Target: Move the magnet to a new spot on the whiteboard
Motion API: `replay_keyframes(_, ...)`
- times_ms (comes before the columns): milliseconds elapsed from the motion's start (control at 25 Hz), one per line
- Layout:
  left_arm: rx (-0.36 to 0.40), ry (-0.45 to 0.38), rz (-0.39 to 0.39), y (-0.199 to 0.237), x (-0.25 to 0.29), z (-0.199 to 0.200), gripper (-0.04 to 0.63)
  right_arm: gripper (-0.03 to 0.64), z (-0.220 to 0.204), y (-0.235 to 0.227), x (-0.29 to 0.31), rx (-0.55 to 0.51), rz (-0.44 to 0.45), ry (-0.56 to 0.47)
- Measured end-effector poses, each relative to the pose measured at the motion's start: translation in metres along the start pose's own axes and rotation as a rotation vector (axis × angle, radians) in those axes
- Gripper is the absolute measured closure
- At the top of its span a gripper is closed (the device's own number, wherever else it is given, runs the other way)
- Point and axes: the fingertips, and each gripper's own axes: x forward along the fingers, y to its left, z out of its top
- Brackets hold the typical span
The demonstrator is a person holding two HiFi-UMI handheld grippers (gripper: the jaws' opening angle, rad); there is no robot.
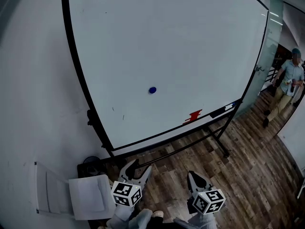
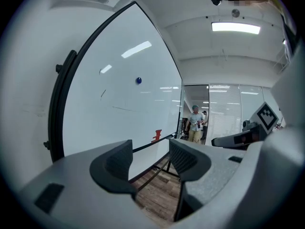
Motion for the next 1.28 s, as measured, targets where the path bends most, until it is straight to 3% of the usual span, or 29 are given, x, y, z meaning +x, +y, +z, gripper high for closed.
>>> replay_keyframes(600, 0.008, 0.021, 0.001, 0.010, 0.030, 0.001, 0.360, 0.588, 0.003, -0.013, 0.031, -0.020, 0.016, 0.036)
replay_keyframes(1280, 0.063, -0.130, 0.140, 0.026, 0.116, 0.084, 0.360, 0.588, 0.105, -0.057, 0.119, -0.158, 0.185, -0.032)
